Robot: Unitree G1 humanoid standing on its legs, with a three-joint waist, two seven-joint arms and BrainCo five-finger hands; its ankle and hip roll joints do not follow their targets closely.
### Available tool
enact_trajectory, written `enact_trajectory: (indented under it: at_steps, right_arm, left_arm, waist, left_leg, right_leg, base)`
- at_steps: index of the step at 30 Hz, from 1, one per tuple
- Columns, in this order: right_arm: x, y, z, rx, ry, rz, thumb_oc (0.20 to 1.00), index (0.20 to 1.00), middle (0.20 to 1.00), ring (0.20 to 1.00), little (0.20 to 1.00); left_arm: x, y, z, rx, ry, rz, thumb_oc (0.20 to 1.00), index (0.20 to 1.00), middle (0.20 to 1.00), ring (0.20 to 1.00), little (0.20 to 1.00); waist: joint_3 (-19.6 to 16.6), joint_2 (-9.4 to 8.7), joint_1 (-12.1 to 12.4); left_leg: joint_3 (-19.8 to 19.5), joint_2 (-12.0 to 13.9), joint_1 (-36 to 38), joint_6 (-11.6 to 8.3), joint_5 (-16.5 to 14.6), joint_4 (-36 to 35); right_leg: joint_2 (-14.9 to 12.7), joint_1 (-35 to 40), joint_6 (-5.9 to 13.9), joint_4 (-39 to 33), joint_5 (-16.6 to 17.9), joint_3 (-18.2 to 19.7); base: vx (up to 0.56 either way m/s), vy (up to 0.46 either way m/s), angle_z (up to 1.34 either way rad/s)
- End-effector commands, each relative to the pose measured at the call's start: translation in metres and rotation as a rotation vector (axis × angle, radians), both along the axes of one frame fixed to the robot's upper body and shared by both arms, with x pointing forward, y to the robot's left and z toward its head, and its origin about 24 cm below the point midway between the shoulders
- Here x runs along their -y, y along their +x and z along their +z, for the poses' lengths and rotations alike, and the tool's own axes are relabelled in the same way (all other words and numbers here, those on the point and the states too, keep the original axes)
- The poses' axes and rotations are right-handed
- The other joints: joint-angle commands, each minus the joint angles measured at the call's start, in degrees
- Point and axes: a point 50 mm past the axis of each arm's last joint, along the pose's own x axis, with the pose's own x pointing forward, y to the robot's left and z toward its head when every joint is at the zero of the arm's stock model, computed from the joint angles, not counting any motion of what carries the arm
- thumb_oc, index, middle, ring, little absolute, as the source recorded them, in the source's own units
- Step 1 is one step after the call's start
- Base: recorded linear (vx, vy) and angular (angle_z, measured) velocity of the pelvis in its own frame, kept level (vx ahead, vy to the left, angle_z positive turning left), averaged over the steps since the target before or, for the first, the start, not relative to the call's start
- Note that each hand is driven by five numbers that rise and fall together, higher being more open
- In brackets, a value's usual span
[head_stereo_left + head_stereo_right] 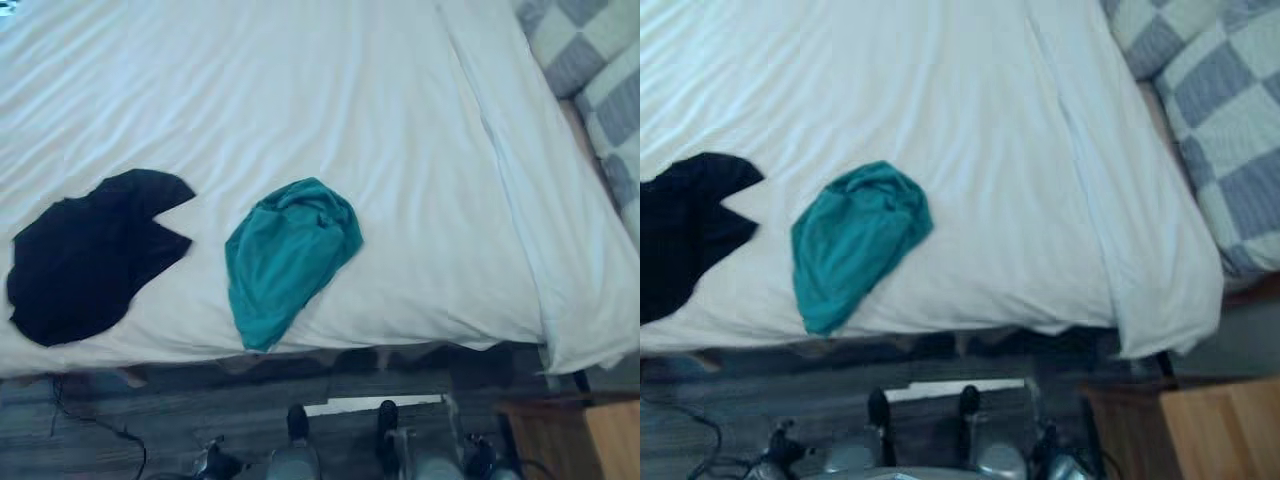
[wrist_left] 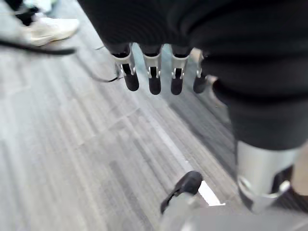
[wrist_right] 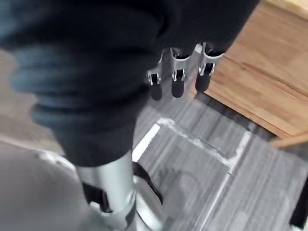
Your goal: Tidy up the quilt and then pick up the clothes from the bed and put them into the laundry hamper.
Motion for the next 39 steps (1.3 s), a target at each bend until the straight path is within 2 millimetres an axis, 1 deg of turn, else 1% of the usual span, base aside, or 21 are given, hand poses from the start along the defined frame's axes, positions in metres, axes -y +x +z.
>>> enact_trajectory:
  at_steps: [1, 2, 4, 7, 8, 11, 14, 15, 18, 19, 20, 22, 25, 26, 27, 28, 30, 33, 36, 38, 39]
  right_arm:
    - [-0.005, 0.025, 0.01, 0.087, 0.006, 0.044, 1.0, 1.0, 1.0, 1.0, 1.0]
    - [-0.01, 0.034, 0.013, 0.115, 0.026, 0.036, 1.0, 1.0, 1.0, 1.0, 1.0]
    - [-0.013, 0.037, 0.015, 0.13, 0.044, 0.033, 1.0, 1.0, 1.0, 1.0, 1.0]
    - [-0.015, 0.038, 0.015, 0.128, 0.052, 0.068, 1.0, 1.0, 1.0, 1.0, 1.0]
    - [-0.009, 0.031, 0.012, 0.1, 0.047, 0.035, 1.0, 1.0, 1.0, 1.0, 1.0]
    - [0.003, 0.021, 0.01, 0.072, 0.039, -0.023, 1.0, 1.0, 1.0, 1.0, 1.0]
    - [0.008, 0.005, 0.004, 0.017, 0.042, -0.087, 1.0, 1.0, 1.0, 1.0, 1.0]
    - [0.0, 0.008, 0.003, 0.013, 0.066, -0.1, 1.0, 1.0, 1.0, 1.0, 1.0]
    - [-0.01, 0.014, 0.004, 0.036, 0.098, -0.078, 1.0, 1.0, 1.0, 1.0, 1.0]
    - [-0.022, 0.025, 0.009, 0.08, 0.109, 0.026, 1.0, 1.0, 1.0, 1.0, 1.0]
    - [-0.022, 0.025, 0.009, 0.08, 0.109, 0.027, 1.0, 1.0, 1.0, 1.0, 1.0]
    - [-0.028, 0.033, 0.012, 0.108, 0.1, 0.095, 1.0, 1.0, 1.0, 1.0, 1.0]
    - [-0.038, 0.038, 0.016, 0.145, 0.116, 0.149, 1.0, 1.0, 1.0, 1.0, 1.0]
    - [-0.041, 0.046, 0.019, 0.167, 0.103, 0.182, 1.0, 1.0, 1.0, 1.0, 1.0]
    - [-0.041, 0.047, 0.019, 0.168, 0.103, 0.182, 1.0, 1.0, 1.0, 1.0, 1.0]
    - [-0.037, 0.055, 0.023, 0.188, 0.082, 0.17, 1.0, 1.0, 1.0, 1.0, 1.0]
    - [-0.033, 0.057, 0.024, 0.196, 0.077, 0.142, 1.0, 1.0, 1.0, 1.0, 1.0]
    - [-0.029, 0.058, 0.024, 0.184, 0.074, 0.116, 1.0, 1.0, 1.0, 1.0, 1.0]
    - [-0.016, 0.052, 0.023, 0.167, 0.076, 0.064, 1.0, 1.0, 1.0, 1.0, 1.0]
    - [-0.002, 0.042, 0.02, 0.137, 0.075, 0.003, 1.0, 1.0, 1.0, 1.0, 1.0]
    - [-0.006, 0.039, 0.017, 0.13, 0.101, -0.047, 1.0, 1.0, 1.0, 1.0, 1.0]
  left_arm:
    - [0.023, 0.043, 0.007, 0.145, -0.051, 0.019, 1.0, 1.0, 1.0, 1.0, 1.0]
    - [0.027, 0.032, 0.002, 0.124, -0.067, 0.043, 1.0, 1.0, 1.0, 1.0, 1.0]
    - [0.032, 0.025, -0.001, 0.108, -0.068, 0.033, 1.0, 1.0, 1.0, 1.0, 1.0]
    - [0.035, 0.013, -0.005, 0.067, -0.06, 0.035, 1.0, 1.0, 1.0, 1.0, 1.0]
    - [0.034, 0.008, -0.007, 0.05, -0.062, 0.042, 1.0, 1.0, 1.0, 1.0, 1.0]
    - [0.035, 0.006, -0.008, 0.032, -0.069, 0.026, 1.0, 1.0, 1.0, 1.0, 1.0]
    - [0.031, 0.016, -0.005, 0.032, -0.059, 0.002, 1.0, 1.0, 1.0, 1.0, 1.0]
    - [0.023, 0.017, -0.003, 0.029, -0.043, 0.015, 1.0, 1.0, 1.0, 1.0, 1.0]
    - [0.015, 0.02, 0.0, 0.039, -0.033, 0.029, 1.0, 1.0, 1.0, 1.0, 1.0]
    - [0.007, 0.022, 0.003, 0.049, -0.019, 0.032, 1.0, 1.0, 1.0, 1.0, 1.0]
    - [0.007, 0.021, 0.002, 0.049, -0.019, 0.033, 1.0, 1.0, 1.0, 1.0, 1.0]
    - [0.008, 0.021, 0.002, 0.044, -0.012, -0.002, 1.0, 1.0, 1.0, 1.0, 1.0]
    - [0.017, 0.023, 0.001, 0.057, -0.03, -0.025, 1.0, 1.0, 1.0, 1.0, 1.0]
    - [0.035, 0.026, -0.002, 0.077, -0.067, -0.037, 1.0, 1.0, 1.0, 1.0, 1.0]
    - [0.035, 0.026, -0.002, 0.078, -0.067, -0.037, 1.0, 1.0, 1.0, 1.0, 1.0]
    - [0.044, 0.037, 0.0, 0.123, -0.099, -0.022, 1.0, 1.0, 1.0, 1.0, 1.0]
    - [0.049, 0.039, 0.0, 0.134, -0.116, -0.028, 1.0, 1.0, 1.0, 1.0, 1.0]
    - [0.062, 0.032, -0.004, 0.105, -0.135, -0.076, 1.0, 1.0, 1.0, 1.0, 1.0]
    - [0.068, 0.035, -0.004, 0.112, -0.157, -0.067, 1.0, 1.0, 1.0, 1.0, 1.0]
    - [0.049, 0.024, -0.005, 0.084, -0.174, -0.013, 1.0, 1.0, 1.0, 1.0, 1.0]
    - [0.052, 0.041, -0.002, 0.093, -0.132, -0.013, 1.0, 1.0, 1.0, 1.0, 1.0]
  waist:
    - [4.3, 2.34, -1.7]
    - [3.6, 2.35, -2.2]
    - [3.3, 1.93, -2.6]
    - [1.3, 1.54, -3.5]
    - [-0.4, 1.96, -4.1]
    - [-1.9, 2.47, -4.9]
    - [-3.2, 1.91, -5.4]
    - [-2.1, 0.19, -4.9]
    - [-1.4, 0.08, -4.2]
    - [-0.6, 1.23, -4.6]
    - [-0.6, 1.25, -4.6]
    - [0.3, 1.72, -4.5]
    - [0.4, 1.38, -3.0]
    - [1.7, 1.27, -2.5]
    - [1.6, 1.37, -2.5]
    - [3.5, 2.33, -1.7]
    - [3.5, 2.57, -2.3]
    - [1.5, 3.01, -4.0]
    - [-2.0, 4.55, -5.1]
    - [-2.8, 5.89, -5.2]
    - [-3.9, 5.33, -7.5]
  left_leg:
    - [0.5, -1.0, -12.2, -4.59, 4.8, 7.1]
    - [1.8, 3.3, -9.3, -3.34, 2.8, 5.0]
    - [2.1, 4.8, -6.9, -2.82, 1.2, 3.4]
    - [-3.0, 11.1, -1.8, -3.91, 1.4, -3.4]
    - [-6.4, 15.5, -0.1, -5.38, 3.4, -6.6]
    - [-6.0, 17.6, 2.8, -6.61, 3.8, -9.6]
    - [-7.6, 14.2, 3.6, -8.18, -0.2, -9.8]
    - [-6.7, 11.4, 3.6, -6.86, -3.0, -7.7]
    - [-4.0, 9.2, 4.2, -4.79, -3.8, -7.1]
    - [-3.9, 5.2, 4.6, -1.76, -2.9, -8.5]
    - [-3.8, 5.3, 4.6, -1.83, -2.8, -8.6]
    - [-3.6, 2.3, 5.0, 0.04, -2.7, -9.3]
    - [-3.2, -2.1, 2.4, 0.81, -4.7, -3.7]
    - [-2.9, -2.8, -4.5, -3.4, -1.6, 6.5]
    - [-3.0, -2.7, -4.8, -3.39, -1.4, 6.5]
    - [-5.1, -3.0, -8.5, -9.19, 5.4, 13.0]
    - [-5.0, -1.5, -8.1, -9.34, 5.2, 12.8]
    - [-4.1, 4.9, -2.2, -5.51, -0.3, 5.2]
    - [-12.9, 8.9, 5.7, -5.43, -2.0, -8.1]
    - [-13.7, 9.0, 7.4, -5.55, -2.3, -10.9]
    - [-11.8, 7.9, 9.2, -6.0, -3.3, -13.2]
  right_leg:
    - [-2.0, 5.6, 4.0, -1.5, -7.6, 1.7]
    - [-4.5, 4.7, 5.36, -1.9, -6.2, 0.8]
    - [-6.1, 5.0, 6.49, -2.6, -5.0, 0.5]
    - [-11.0, 3.0, 9.88, -2.9, -1.9, 0.7]
    - [-14.1, 2.8, 11.78, -3.2, -1.1, 0.6]
    - [-16.6, 2.7, 13.34, -2.7, -1.1, 0.1]
    - [-20.3, 2.8, 15.09, -1.9, 3.6, 0.0]
    - [-23.1, -0.3, 15.1, 1.8, 10.4, -0.7]
    - [-22.5, -2.8, 13.65, 7.3, 8.2, -2.9]
    - [-11.6, -3.6, 11.62, 15.1, 1.1, -0.3]
    - [-11.5, -3.9, 11.51, 15.4, 1.0, -0.2]
    - [-3.7, -5.3, 12.69, 18.5, -2.8, 0.4]
    - [-3.5, 1.3, 4.94, 11.4, -8.7, -6.3]
    - [-2.3, 4.7, 2.46, 4.8, -9.4, -3.6]
    - [-2.2, 4.5, 2.43, 4.5, -9.0, -3.6]
    - [-2.3, 4.1, 1.75, 2.7, -8.6, -2.3]
    - [-3.3, 3.7, 2.41, 2.0, -7.7, -2.8]
    - [-6.9, 3.3, 5.52, 0.0, -4.8, -2.4]
    - [-10.4, 1.4, 9.15, -2.0, -2.0, 1.1]
    - [-11.1, 2.1, 10.0, -2.3, -1.3, 0.6]
    - [-12.9, 0.5, 11.17, -1.6, 1.3, 1.3]
  base:
    - [-0.31, 0.355, 0.17]
    - [-0.1, 0.222, 0.2]
    - [-0.09, 0.317, 0.2]
    - [-0.06, 0.608, -0.03]
    - [0.02, 0.406, -0.17]
    - [0.02, 0.566, -0.03]
    - [0.05, 0.49, 0.17]
    - [-0.07, 0.314, 0.19]
    - [-0.15, 0.568, -0.08]
    - [-0.12, 0.438, -0.3]
    - [-0.17, 0.574, -0.32]
    - [-0.12, 0.267, 0.09]
    - [-0.05, 0.141, 0.25]
    - [-0.09, 0.075, 0.38]
    - [-0.28, 0.217, 0.54]
    - [-0.21, 0.14, 0.38]
    - [-0.19, 0.209, -0.08]
    - [-0.07, 0.386, -0.04]
    - [0.01, 0.607, -0.41]
    - [0.03, 0.442, -0.52]
    - [-0.01, 0.237, -0.2]
